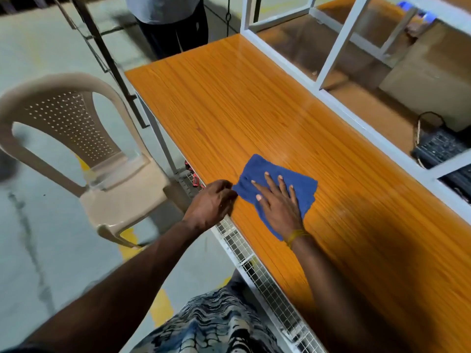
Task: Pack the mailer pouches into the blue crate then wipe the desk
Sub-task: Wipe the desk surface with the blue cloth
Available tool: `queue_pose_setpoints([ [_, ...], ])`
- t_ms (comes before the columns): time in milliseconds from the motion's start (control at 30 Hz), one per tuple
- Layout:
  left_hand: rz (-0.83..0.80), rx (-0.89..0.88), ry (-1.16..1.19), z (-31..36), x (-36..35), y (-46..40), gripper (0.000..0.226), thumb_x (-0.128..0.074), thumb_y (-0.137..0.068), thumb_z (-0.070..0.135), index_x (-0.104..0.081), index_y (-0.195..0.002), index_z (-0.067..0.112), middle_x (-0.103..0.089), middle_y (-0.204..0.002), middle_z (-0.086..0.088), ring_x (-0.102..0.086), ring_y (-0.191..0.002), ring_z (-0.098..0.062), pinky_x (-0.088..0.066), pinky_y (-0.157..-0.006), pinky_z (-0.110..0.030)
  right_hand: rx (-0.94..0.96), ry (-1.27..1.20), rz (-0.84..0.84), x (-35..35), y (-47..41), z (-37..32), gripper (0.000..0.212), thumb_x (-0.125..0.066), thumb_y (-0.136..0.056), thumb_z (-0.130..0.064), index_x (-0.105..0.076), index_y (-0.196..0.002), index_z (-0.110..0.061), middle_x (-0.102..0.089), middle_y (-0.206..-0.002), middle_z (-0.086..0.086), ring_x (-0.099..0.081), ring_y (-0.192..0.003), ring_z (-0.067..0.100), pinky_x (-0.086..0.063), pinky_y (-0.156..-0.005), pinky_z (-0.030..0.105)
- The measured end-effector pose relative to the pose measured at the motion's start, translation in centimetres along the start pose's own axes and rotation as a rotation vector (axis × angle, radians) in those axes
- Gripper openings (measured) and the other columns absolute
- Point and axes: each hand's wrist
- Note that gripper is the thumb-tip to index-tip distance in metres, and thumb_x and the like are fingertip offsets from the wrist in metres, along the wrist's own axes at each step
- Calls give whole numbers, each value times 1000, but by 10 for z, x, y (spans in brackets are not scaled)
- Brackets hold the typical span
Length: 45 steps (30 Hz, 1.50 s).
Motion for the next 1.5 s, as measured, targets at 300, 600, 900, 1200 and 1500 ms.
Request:
queue_pose_setpoints([
  [300,92,69,75,-1,-16,5,22,-58,-98,23,-69,-115,14,-58,-129,-7,-60,-112,-23,-53,-87,-39,-200,-8,51,8,-81,-16,47,-31,-105,-44,-26,-151,-45,-12,-166,-5,-5,-152,32,-11,-118,61],
  [600,162,118,121,-4,-16,-1,24,-54,-97,21,-71,-112,14,-60,-123,-5,-60,-111,-22,-53,-86,-37,40,-44,-38,4,-64,-25,46,-30,-106,-44,-23,-151,-48,-4,-166,-10,3,-153,25,-1,-122,55],
  [900,13,228,27,40,-26,-101,55,-36,-98,53,-54,-136,19,-40,-149,-18,-37,-138,-38,-24,-113,-61,-165,-334,386,54,-52,77,32,-50,-92,-23,-69,-118,-18,-67,-122,4,-62,-114,23,-49,-98,39],
  [1200,-307,156,-395,42,-60,-84,69,-15,-95,73,-7,-156,42,-1,-167,-9,-11,-149,-44,-8,-107,-77,-216,-92,83,32,-23,89,45,-60,-94,-37,-51,-138,-40,-33,-158,-2,-27,-147,28,-31,-112,54],
  [1500,-212,474,-329,-1,-46,-141,64,-17,-97,70,1,-154,48,11,-166,1,7,-151,-40,2,-110,-75,-237,-23,96,35,-19,79,46,-51,-94,-39,-43,-140,-45,-27,-160,-3,-20,-149,27,-20,-116,54],
])
Point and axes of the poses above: each hand's wrist, its own y-axis away from the middle knuckle, its own x-axis out of the back of the hand, z = x × y
